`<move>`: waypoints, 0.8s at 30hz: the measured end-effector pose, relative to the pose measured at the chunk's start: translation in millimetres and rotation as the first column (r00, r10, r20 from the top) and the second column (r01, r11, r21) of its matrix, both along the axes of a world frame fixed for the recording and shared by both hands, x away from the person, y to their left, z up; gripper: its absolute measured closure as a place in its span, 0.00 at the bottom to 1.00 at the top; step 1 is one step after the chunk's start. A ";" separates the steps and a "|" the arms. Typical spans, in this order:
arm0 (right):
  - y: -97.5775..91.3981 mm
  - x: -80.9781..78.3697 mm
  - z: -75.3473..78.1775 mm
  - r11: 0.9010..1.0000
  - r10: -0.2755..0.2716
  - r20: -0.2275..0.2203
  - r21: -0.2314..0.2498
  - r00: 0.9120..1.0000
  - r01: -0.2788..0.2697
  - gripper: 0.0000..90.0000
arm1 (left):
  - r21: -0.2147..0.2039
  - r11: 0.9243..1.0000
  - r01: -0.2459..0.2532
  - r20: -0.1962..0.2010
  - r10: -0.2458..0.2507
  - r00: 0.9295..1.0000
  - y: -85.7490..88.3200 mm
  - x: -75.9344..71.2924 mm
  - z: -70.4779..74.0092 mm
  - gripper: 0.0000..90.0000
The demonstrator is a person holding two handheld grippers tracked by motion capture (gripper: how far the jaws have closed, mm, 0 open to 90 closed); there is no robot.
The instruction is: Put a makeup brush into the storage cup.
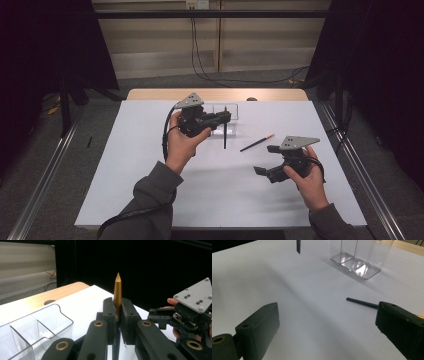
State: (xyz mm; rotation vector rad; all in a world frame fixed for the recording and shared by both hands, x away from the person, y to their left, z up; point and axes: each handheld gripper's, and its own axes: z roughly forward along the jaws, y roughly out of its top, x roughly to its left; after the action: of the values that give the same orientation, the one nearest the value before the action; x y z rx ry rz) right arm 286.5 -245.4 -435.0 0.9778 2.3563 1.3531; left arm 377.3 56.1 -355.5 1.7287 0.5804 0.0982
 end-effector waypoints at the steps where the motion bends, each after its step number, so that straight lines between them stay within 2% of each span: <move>1: 0.0 -0.1 -0.5 1.000 0.001 0.001 -0.005 1.000 -0.001 0.05 | -0.005 1.000 -0.002 -0.001 0.002 1.000 -0.7 0.2 0.5 0.93; 12: -7.5 -3.8 -0.7 1.000 -0.006 -0.005 -0.001 1.000 0.006 0.05 | 0.002 1.000 -0.004 0.003 0.004 1.000 -3.8 3.9 -3.2 0.93; 14: -9.2 -4.4 -0.9 1.000 -0.007 -0.009 0.000 1.000 0.007 0.05 | -0.009 1.000 -0.003 0.000 0.003 1.000 -4.7 4.5 -4.3 0.93; 24: -14.9 -7.2 -1.0 1.000 -0.017 -0.008 0.001 1.000 0.017 0.05 | 0.006 1.000 -0.007 0.010 0.007 1.000 -5.4 7.7 -3.6 0.93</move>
State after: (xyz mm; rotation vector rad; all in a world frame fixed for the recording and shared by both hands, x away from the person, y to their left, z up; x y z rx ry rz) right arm 279.3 -260.4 -436.1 1.0035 2.3476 1.3470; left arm 385.0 50.8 -359.1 1.7312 0.5790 0.1139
